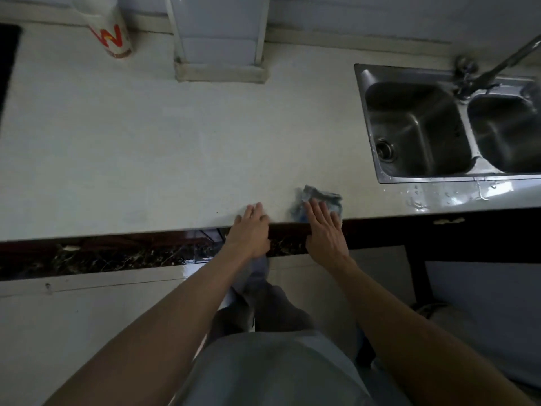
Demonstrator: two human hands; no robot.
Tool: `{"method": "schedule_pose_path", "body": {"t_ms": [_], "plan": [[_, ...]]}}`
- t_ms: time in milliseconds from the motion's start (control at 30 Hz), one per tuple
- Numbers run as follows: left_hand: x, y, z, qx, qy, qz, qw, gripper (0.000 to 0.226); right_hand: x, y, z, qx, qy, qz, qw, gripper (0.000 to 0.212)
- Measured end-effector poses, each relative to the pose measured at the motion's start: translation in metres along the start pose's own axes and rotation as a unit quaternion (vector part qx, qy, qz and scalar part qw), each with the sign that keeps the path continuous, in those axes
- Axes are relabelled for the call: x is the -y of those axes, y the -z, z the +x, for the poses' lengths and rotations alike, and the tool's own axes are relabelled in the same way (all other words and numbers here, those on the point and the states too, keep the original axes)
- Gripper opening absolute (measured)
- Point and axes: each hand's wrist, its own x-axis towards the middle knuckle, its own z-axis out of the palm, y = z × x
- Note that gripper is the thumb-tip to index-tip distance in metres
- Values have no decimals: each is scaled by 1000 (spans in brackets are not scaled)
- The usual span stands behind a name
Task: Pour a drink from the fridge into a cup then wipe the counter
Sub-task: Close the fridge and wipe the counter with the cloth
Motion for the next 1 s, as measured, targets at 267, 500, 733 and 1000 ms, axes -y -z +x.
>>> {"method": "schedule_pose_path", "body": {"t_ms": [267,500,733,1000], "plan": [[-25,8,7,-6,-31,-38,999,40,-30,10,-6,12,-61,40,997,82],[-59,13,29,-7,-57,-22,998,42,-60,16,0,7,-61,44,997,82],[-93,34,73,-12,-66,-2,998,46,-101,28,25,-14,-40,47,998,73],[-122,81,148,-40,-25,-2,999,48,-150,55,94,3,2,32,999,68]]}}
